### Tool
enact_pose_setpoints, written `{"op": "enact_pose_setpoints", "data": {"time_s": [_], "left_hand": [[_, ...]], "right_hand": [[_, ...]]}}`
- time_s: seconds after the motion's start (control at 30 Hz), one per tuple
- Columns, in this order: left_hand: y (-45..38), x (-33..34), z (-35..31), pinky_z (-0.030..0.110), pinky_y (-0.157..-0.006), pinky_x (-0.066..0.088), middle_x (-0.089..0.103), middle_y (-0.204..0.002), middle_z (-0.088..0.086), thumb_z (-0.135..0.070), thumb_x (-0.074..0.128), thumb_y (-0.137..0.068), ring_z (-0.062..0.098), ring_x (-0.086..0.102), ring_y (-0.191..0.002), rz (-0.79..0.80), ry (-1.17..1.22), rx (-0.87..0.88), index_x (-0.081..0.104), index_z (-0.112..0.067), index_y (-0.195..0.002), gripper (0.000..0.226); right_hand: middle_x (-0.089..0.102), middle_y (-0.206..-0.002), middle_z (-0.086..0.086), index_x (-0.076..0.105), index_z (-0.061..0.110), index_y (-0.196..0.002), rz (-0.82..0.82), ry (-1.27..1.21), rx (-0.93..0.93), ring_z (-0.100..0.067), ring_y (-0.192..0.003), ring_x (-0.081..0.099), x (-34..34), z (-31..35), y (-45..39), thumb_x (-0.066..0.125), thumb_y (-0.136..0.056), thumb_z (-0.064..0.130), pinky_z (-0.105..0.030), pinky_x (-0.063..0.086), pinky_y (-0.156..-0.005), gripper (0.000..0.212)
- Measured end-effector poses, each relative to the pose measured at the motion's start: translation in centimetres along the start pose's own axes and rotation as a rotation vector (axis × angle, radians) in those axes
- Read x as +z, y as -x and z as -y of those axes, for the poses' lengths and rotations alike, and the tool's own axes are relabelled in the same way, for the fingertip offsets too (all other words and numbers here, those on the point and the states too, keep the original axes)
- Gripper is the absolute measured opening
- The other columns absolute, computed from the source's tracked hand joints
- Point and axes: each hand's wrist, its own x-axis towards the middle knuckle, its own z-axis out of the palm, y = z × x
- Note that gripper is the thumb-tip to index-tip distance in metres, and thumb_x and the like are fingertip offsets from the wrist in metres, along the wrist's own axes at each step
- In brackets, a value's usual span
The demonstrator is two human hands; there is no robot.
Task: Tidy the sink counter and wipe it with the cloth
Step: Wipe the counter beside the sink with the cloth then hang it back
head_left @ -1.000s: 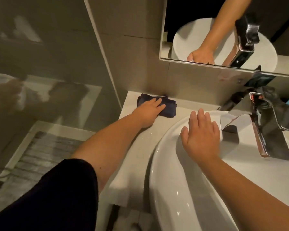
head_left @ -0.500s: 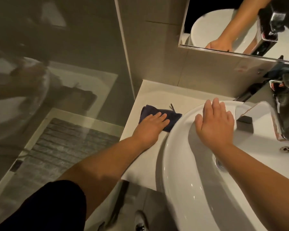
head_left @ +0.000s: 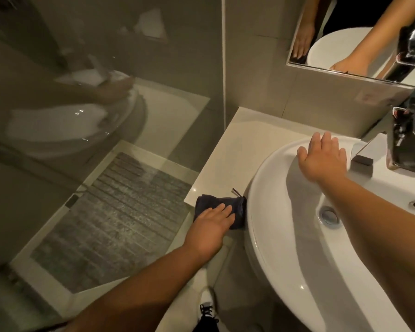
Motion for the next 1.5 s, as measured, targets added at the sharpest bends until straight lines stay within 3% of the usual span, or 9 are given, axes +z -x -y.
{"op": "enact_pose_setpoints", "data": {"time_s": [0.17,0.33,0.43,0.53,0.7,0.9,1.07,1.3,1.5], "left_hand": [[1.9,-0.4,-1.1,0.039,-0.113,0.025,0.04,-0.151,0.006,0.0,0.052,-0.084,0.025,0.033,-0.14,-0.026,0.059,-0.008,0.048,-0.016,-0.138,0.056],[4.3,-3.2,-3.1,0.036,-0.082,0.051,0.069,-0.102,0.009,-0.012,0.045,-0.089,0.026,0.063,-0.093,0.076,0.513,-0.282,0.065,-0.017,-0.102,0.024],[6.1,-5.5,-3.9,0.031,-0.074,0.052,0.071,-0.091,0.008,-0.003,0.043,-0.09,0.019,0.066,-0.086,0.249,1.101,-0.458,0.067,-0.014,-0.09,0.026],[7.2,-8.4,-5.0,0.03,-0.07,0.053,0.072,-0.096,0.016,0.004,0.04,-0.089,0.022,0.069,-0.087,0.199,1.42,-0.495,0.068,-0.004,-0.101,0.031],[6.1,-14.3,-8.1,0.037,-0.075,0.052,0.069,-0.089,0.007,-0.006,0.043,-0.089,0.024,0.065,-0.086,0.052,0.858,-0.208,0.063,-0.015,-0.089,0.022],[4.8,-17.6,-13.9,0.039,-0.095,0.047,0.058,-0.131,0.001,-0.016,0.055,-0.09,0.026,0.058,-0.111,-0.128,-0.067,0.357,0.051,-0.025,-0.13,0.042],[4.8,-16.9,-13.6,0.032,-0.11,0.032,0.033,-0.154,-0.008,-0.03,0.048,-0.096,0.016,0.039,-0.133,-0.11,0.122,0.467,0.035,-0.032,-0.143,0.049],[2.6,-17.8,-11.2,0.038,-0.11,0.034,0.034,-0.152,-0.012,-0.044,0.048,-0.096,0.014,0.037,-0.136,0.094,0.774,0.137,0.034,-0.04,-0.141,0.048],[0.1,-18.6,-11.5,0.029,-0.101,0.04,0.053,-0.137,-0.007,-0.032,0.059,-0.092,0.012,0.05,-0.125,0.301,0.797,0.269,0.043,-0.03,-0.138,0.048]], "right_hand": [[-0.002,-0.164,-0.012,0.004,0.015,-0.155,0.12,0.043,-0.034,-0.032,-0.15,0.0,-1.1,-0.5,0.6,0.025,-0.095,0.058,-0.053,0.007,-0.12,0.076],[0.006,-0.164,-0.012,0.007,0.015,-0.154,0.111,-0.216,-0.166,-0.029,-0.151,0.004,-1.7,-0.9,7.0,0.042,-0.091,0.061,-0.047,0.009,-0.12,0.086],[0.028,-0.159,-0.011,0.03,0.01,-0.149,0.233,-0.534,-0.12,-0.025,-0.147,0.025,-3.1,-0.4,13.0,0.048,-0.095,0.048,-0.04,0.019,-0.119,0.069],[0.067,-0.123,-0.011,0.069,0.015,-0.106,0.369,-0.803,0.051,-0.027,-0.111,0.063,-4.2,0.0,19.4,0.05,-0.097,0.039,-0.047,0.043,-0.107,0.032],[0.067,-0.078,-0.012,0.065,0.004,-0.102,0.796,-1.285,0.37,-0.022,-0.066,0.061,-7.6,0.4,24.3,0.04,-0.093,0.06,-0.032,0.054,-0.068,0.062],[0.072,-0.115,-0.015,0.064,0.019,-0.119,0.604,-1.745,0.448,-0.032,-0.105,0.069,-11.8,0.1,24.9,0.056,-0.09,0.05,-0.045,0.055,-0.088,0.043],[0.07,-0.114,-0.017,0.061,0.014,-0.12,0.319,-1.718,0.35,-0.033,-0.104,0.067,-13.1,-0.6,26.5,0.06,-0.091,0.013,-0.041,0.058,-0.079,0.029],[0.071,-0.115,-0.009,0.059,0.016,-0.12,0.201,-1.558,0.22,-0.028,-0.109,0.066,-14.1,-1.9,28.7,0.062,-0.088,0.015,-0.043,0.055,-0.094,0.032],[0.07,-0.114,-0.003,0.059,0.019,-0.119,0.17,-1.44,0.164,-0.024,-0.11,0.066,-14.7,-2.2,29.9,0.062,-0.088,0.015,-0.039,0.053,-0.097,0.032]]}}
